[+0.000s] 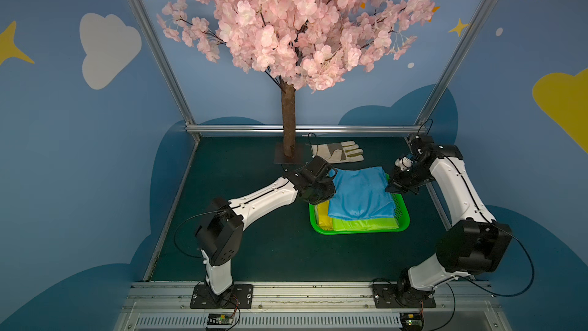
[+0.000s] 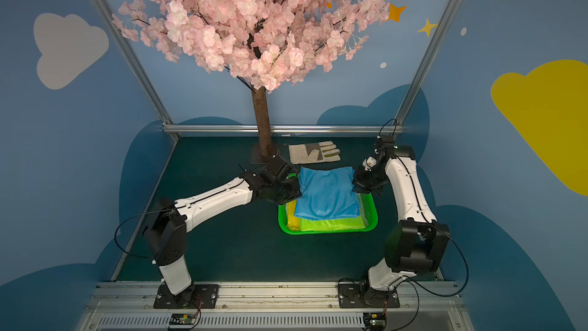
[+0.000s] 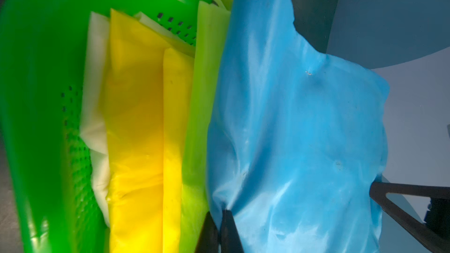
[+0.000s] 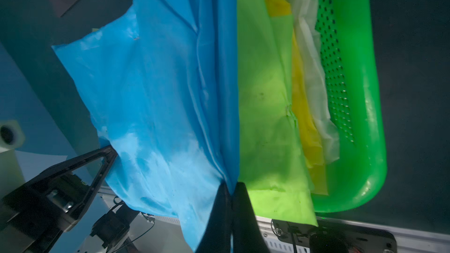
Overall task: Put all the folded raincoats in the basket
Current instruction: Place the raincoat in the basket.
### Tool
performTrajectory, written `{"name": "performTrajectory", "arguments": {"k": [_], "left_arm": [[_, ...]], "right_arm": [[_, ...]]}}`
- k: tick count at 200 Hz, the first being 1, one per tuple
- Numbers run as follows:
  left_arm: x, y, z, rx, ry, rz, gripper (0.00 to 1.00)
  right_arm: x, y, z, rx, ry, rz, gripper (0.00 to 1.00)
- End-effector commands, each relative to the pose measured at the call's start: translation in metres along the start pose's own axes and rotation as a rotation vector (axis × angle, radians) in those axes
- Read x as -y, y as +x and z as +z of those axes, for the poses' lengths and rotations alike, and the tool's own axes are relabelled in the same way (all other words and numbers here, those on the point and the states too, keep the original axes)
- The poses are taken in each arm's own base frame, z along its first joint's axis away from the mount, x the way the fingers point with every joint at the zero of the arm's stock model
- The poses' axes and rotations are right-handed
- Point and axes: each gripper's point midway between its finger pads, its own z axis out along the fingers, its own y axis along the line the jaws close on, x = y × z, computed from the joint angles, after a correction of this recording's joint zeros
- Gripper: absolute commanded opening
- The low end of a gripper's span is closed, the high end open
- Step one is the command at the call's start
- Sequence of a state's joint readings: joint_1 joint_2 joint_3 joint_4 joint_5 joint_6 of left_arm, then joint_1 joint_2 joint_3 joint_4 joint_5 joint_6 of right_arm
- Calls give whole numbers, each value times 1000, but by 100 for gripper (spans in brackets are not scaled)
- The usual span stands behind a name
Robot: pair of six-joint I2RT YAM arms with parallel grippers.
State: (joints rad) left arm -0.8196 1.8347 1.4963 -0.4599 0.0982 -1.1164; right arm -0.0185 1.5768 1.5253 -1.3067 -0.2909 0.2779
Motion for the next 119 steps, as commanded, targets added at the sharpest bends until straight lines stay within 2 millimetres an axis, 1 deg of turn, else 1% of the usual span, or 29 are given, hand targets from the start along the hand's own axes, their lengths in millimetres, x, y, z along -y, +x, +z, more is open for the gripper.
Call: {"name": "performTrajectory", "arguments": {"k": [1,12,29,48,61,82,119], "left_arm": [[7,6,7,-3,-22,15,2],[11,12,15,-12,-27,30,2],[13,17,19,-2,-39,52,2],[14,20,20,10,-44,74,2],[8,21,19,10,-64,69,2],[6,23,15,23,-54,69,2],[-2,28,15,6,-74,66,3]], "right_arm": [[23,10,1,-23,142,-2,0],[30,10,1,-18,194,-5,0],[39,6,6,-29,239,12,0],[39,4,12,-60,250,13,0],[39,0,15,-63,251,19,0],[40,-4,18,-63,267,23,0],[42,-4,31,-82,267,32,1]]}}
